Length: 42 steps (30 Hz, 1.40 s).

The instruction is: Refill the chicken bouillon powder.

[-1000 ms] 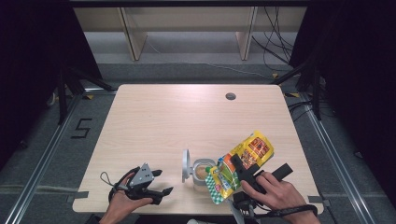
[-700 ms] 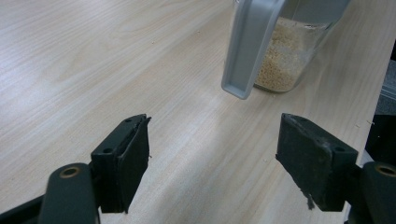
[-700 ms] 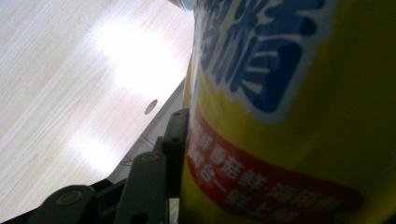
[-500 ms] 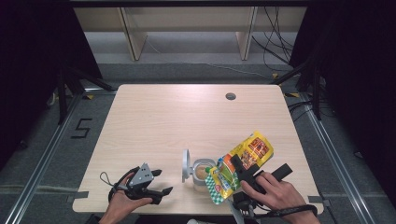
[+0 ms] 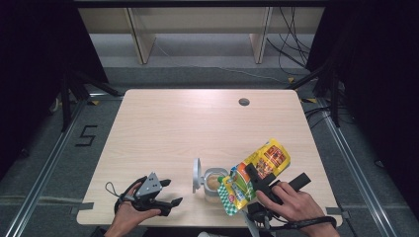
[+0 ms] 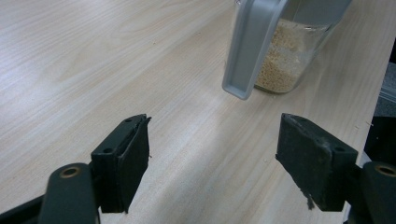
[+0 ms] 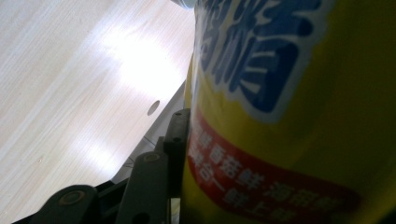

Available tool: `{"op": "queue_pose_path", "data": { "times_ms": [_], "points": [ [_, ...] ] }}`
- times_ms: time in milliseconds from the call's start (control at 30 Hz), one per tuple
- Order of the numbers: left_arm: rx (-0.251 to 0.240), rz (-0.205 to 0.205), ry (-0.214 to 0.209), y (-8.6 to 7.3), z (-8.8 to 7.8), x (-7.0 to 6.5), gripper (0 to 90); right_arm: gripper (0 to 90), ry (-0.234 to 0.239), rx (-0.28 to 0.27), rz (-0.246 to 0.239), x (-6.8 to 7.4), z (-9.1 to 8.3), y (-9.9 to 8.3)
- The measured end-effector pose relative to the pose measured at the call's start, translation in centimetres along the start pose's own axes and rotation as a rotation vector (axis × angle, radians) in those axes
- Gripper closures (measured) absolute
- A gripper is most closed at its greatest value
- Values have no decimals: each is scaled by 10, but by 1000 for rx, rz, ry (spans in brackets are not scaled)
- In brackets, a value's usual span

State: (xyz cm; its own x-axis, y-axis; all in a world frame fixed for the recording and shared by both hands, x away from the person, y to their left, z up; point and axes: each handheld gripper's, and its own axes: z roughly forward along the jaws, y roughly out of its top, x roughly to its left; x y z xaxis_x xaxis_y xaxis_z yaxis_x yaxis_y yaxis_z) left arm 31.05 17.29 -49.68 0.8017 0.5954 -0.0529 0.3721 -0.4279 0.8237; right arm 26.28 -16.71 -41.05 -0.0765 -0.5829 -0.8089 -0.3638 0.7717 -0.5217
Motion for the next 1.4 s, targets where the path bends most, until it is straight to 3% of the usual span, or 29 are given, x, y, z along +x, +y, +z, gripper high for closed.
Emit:
{"op": "queue_pose_path", "data": {
  "times_ms": [133, 667, 700, 933, 967, 1000, 1033, 1067, 1100, 1133, 1167, 1200, 1300, 1400],
  "points": [
    [1, 8, 0, 0, -1, 1, 250, 649, 17, -12, 2, 0, 1, 0],
    [-10, 4, -4, 0, -1, 0, 250, 652, 7, -12, 36, 0, -1, -7],
    [-10, 4, -4, 0, -1, 0, 250, 652, 6, -19, 12, -1, -1, -8],
    [-9, 6, 2, 0, -1, 0, 251, 654, 15, -31, 55, 2, 1, -12],
    [-9, 5, 2, 0, -1, 0, 251, 655, 12, -41, 78, 3, 2, -12],
    [-8, 11, 2, 0, -1, 1, 250, 655, 25, -64, 140, 7, 3, -12],
    [-8, 9, 2, 0, -1, 1, 250, 655, 17, -67, 147, 6, 3, -12],
    [-9, 4, 2, 0, -1, 0, 251, 655, 19, -66, 183, 9, 3, -13],
    [-1, 7, 0, 0, -2, 1, 251, 655, 15, -89, 146, 7, 5, -14],
    [-2, 19, 2, 1, -2, 1, 250, 655, 30, -87, 196, 10, 5, -13],
    [-3, 6, 2, 0, -2, 0, 250, 655, 32, -89, 213, 10, 4, -13],
    [-1, 21, 2, 1, -2, 1, 250, 655, 37, -97, 205, 8, 3, -15],
    [-7, 31, 2, 1, -2, 2, 251, 657, 37, -117, 252, 9, 3, -18],
    [0, 11, 5, 0, -2, 1, 251, 658, 53, -119, 294, 13, 5, -20]
  ]
}}
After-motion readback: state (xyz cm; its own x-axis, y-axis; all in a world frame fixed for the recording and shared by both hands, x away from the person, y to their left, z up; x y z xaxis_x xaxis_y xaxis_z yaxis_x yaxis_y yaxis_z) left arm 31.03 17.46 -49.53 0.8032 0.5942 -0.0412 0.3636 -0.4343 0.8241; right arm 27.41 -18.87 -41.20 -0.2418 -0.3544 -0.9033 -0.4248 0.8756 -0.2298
